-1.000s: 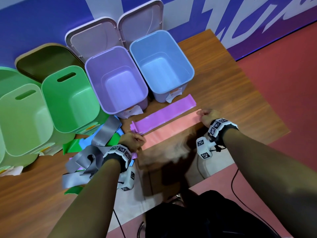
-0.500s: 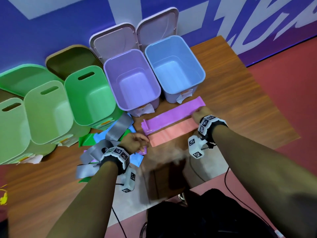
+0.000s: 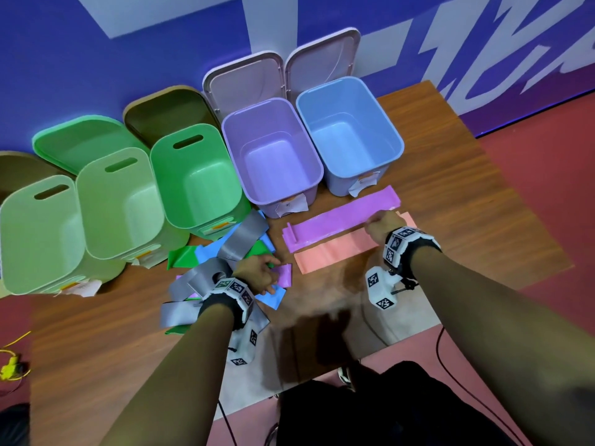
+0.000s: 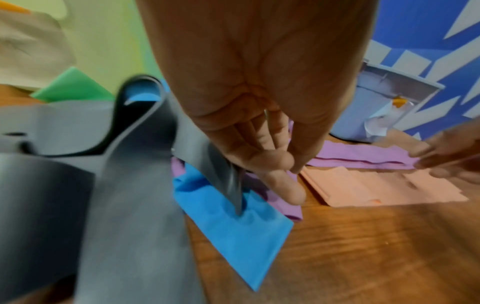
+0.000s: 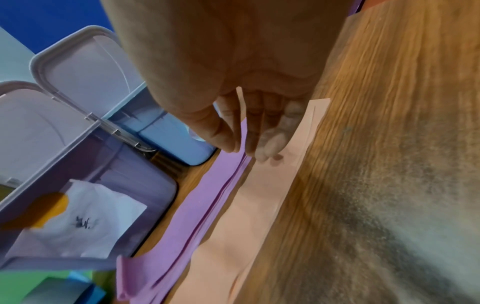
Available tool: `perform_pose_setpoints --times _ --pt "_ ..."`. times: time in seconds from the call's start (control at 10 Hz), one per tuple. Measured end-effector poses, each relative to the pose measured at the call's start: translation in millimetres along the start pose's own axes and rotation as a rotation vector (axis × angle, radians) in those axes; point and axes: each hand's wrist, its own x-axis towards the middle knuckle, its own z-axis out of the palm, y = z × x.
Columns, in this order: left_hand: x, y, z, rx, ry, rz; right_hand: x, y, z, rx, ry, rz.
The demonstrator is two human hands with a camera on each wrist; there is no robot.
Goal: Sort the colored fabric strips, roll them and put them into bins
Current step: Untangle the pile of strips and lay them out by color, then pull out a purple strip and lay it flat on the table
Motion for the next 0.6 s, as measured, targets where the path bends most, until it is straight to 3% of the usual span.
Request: perform_pose_setpoints --times 0.1,0.2,0.3,0.6 --pt "8 7 8 0.128 -0.109 0.074 -4 -3 12 0.006 -0.044 -0.065" --pt "16 4 20 0.28 0.108 0.099 -13 -8 29 0.028 -0.109 -0.122" --pt "23 -5 19 0.258 0.212 0.126 -16 -12 46 0.051 -0.166 -0.141" --pt "5 -3 -11 0.084 0.126 0.213 -47 -66 61 0.044 -0.318 -0.335"
